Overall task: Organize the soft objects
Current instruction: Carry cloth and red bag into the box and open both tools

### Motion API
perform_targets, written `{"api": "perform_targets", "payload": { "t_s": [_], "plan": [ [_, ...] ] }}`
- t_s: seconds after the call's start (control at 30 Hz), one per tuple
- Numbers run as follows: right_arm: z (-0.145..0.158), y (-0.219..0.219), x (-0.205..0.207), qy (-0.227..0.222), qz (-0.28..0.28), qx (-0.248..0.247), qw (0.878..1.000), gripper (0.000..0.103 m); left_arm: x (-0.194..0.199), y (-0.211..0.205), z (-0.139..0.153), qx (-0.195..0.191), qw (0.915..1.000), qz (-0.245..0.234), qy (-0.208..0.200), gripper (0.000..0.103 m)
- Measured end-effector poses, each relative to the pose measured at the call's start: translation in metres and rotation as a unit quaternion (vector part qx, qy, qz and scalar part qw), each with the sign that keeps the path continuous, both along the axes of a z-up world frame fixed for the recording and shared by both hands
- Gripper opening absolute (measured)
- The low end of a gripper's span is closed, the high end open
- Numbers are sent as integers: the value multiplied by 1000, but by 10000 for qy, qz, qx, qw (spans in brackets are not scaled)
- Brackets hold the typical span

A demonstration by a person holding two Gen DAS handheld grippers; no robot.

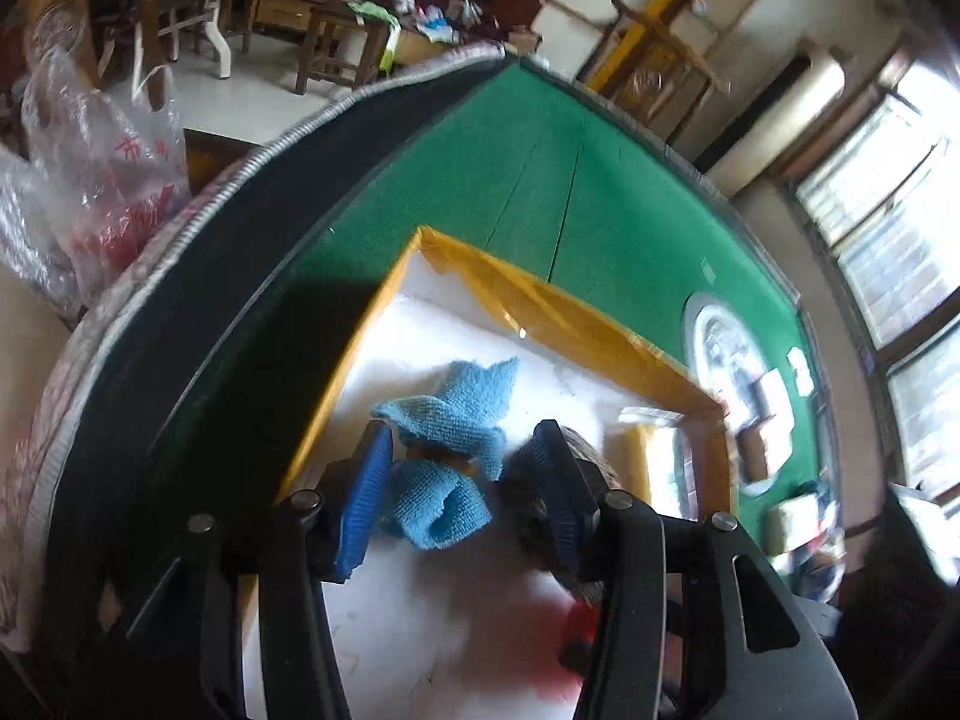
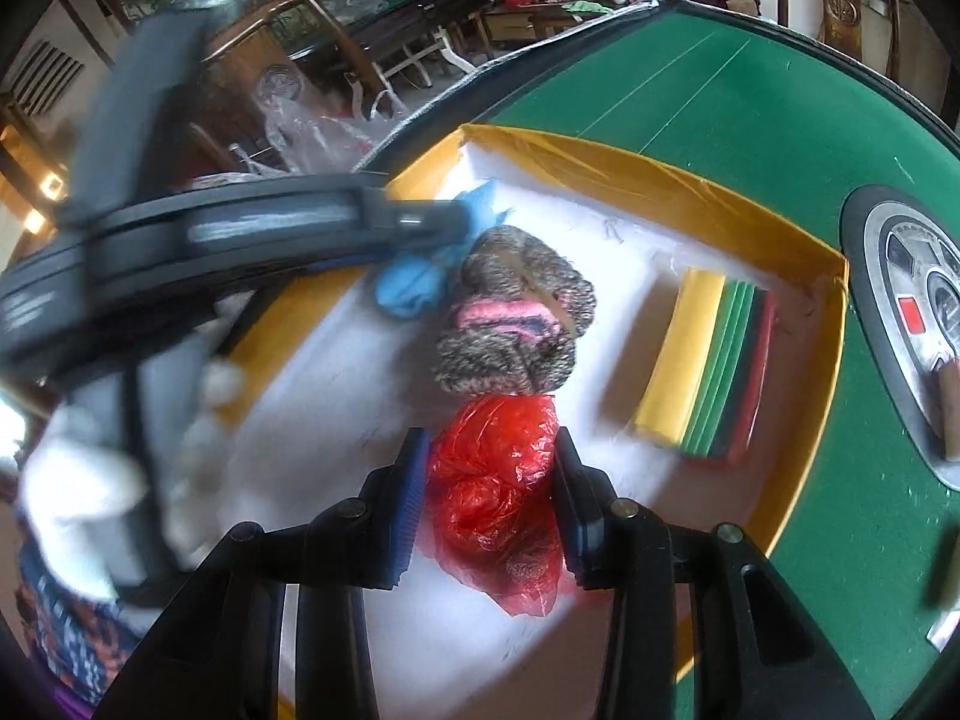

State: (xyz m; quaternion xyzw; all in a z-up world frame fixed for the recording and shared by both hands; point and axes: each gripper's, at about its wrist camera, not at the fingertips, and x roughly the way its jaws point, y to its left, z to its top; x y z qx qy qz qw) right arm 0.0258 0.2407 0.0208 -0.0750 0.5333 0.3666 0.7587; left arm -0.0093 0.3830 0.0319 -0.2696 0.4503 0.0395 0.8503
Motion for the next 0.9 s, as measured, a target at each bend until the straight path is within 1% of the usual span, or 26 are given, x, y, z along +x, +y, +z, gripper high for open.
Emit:
{"api": "perform_targets", "payload": {
  "t_s": [0.13,0.2,0.27,0.4,0.43,0.5,0.53,0.57,0.6,0.67,0.77,0.8,0.9],
  "plan": [
    [-8,8,22,3,-252,-62,9997,36,-26,4,21,-43,9991,126,-409,47],
    [-10,10,31,27,-360,-15,9993,36,-40,3,30,-53,9984,106,-560,51],
    [-9,9,37,72,-458,17,9989,36,-50,2,35,-50,9977,101,-663,54],
    [-9,4,39,182,-551,86,9983,38,-63,1,38,-75,9972,108,-730,54],
    [-9,3,39,210,-563,135,9981,40,-66,1,38,-93,9972,113,-727,55],
    [-8,-4,36,209,-662,267,9972,50,-70,1,37,-126,9971,132,-743,60],
    [-4,-10,35,231,-721,430,9962,56,-73,1,37,-146,9969,165,-759,60],
    [0,-16,37,245,-753,547,9954,60,-76,0,36,-155,9968,187,-767,61],
    [4,-22,37,229,-804,665,9943,61,-78,-1,36,-170,9966,204,-779,61],
    [16,-33,34,118,-892,825,9925,62,-83,-5,34,-204,9964,203,-795,61],
    [34,-55,25,-119,-979,926,9908,62,-91,-12,33,-296,9960,199,-820,61],
    [39,-60,22,-228,-1004,939,9902,62,-93,-14,33,-306,9959,199,-823,61],
    [54,-92,11,-652,-1162,922,9868,64,-102,-28,34,-350,9954,143,-881,61]
  ]
}}
